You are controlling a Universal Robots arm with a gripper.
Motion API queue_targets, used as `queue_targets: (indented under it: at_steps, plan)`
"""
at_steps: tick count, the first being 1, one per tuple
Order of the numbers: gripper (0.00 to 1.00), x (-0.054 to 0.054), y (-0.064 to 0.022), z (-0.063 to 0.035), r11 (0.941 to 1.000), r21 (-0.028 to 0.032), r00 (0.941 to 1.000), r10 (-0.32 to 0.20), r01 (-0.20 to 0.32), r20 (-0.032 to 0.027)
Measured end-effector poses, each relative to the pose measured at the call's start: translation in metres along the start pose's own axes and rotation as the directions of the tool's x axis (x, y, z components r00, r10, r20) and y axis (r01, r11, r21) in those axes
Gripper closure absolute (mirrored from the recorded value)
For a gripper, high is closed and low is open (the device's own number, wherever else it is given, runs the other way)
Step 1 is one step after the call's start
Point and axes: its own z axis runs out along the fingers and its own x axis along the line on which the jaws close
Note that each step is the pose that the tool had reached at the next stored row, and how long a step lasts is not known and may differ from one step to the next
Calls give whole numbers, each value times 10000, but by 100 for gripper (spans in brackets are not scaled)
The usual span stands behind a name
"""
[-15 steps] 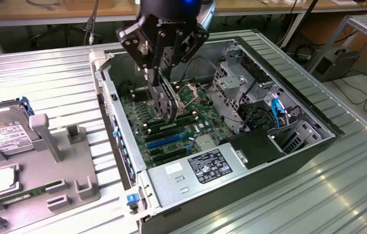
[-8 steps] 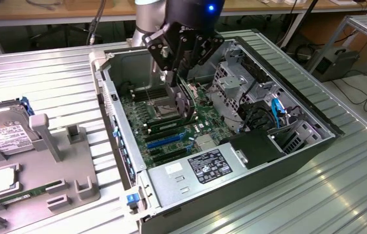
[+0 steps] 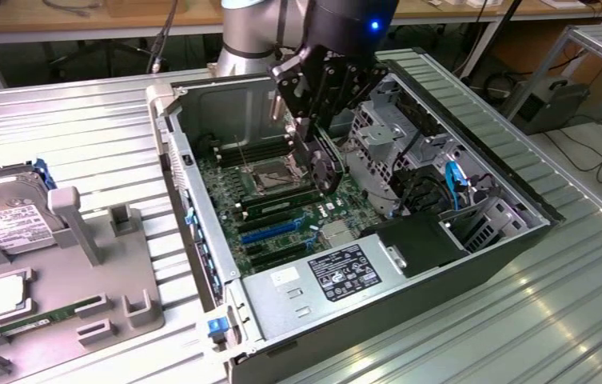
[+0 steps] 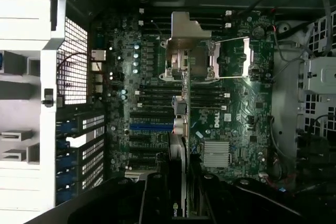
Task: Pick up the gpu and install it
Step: 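Pick up the gpu and move the gpu toward the slot, then insert the gpu into the slot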
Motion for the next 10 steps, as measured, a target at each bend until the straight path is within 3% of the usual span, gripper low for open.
queue_targets:
  at_steps: [10]
  plan:
    - [74, -35, 1, 36, 10000, 0, 10000, 2, -2, 0]
